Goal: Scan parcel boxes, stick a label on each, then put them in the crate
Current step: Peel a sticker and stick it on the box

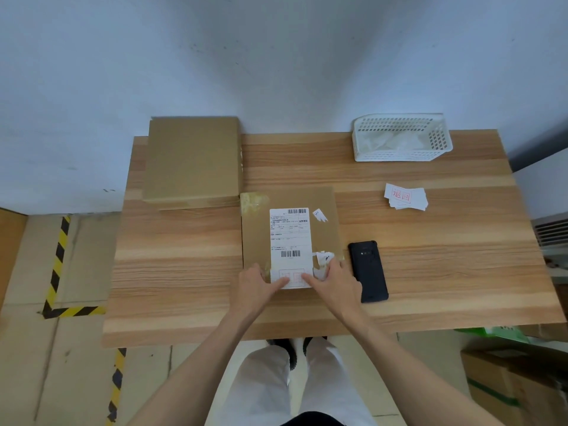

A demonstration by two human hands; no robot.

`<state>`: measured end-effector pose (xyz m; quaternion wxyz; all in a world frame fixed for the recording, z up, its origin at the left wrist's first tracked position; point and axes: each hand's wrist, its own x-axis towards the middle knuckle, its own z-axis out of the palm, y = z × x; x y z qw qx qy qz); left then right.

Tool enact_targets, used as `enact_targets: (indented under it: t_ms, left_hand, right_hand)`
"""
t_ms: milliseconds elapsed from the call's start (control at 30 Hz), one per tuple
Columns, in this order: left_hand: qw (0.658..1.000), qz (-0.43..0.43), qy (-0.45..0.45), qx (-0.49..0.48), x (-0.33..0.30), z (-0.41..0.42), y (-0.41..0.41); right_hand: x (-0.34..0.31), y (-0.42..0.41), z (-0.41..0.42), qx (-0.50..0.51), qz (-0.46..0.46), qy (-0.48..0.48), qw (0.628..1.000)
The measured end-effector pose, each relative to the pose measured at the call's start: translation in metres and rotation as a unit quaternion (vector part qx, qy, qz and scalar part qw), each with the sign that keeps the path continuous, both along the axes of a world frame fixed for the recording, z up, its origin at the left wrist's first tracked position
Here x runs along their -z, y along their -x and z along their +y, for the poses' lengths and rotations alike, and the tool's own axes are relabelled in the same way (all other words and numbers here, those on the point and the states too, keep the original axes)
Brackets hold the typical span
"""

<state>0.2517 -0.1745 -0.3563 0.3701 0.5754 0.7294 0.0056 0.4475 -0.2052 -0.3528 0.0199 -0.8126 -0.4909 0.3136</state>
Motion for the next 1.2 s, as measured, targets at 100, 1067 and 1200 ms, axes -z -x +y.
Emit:
enact_targets:
  t_ms: [100,1067,1200]
  left_hand:
    - [0.997,0.054,-0.020,0.055,-0.001,-0.004,-0.004]
    - [0.969,-0.195,0.073,-0.135,0.004,0.017,0.031]
    - [0.962,-0.239,0.059,-0.121,0.009,0.013,0.030]
  right_hand:
    - [0.002,0.006,-0.007,-0.056,-0.052,0.019,0.997]
    - [0.017,-0.041,0.016,0.167,0.282,0.015,0.945]
    - [0.017,-0.036,0.016,0.191,0.308,0.003,0.932]
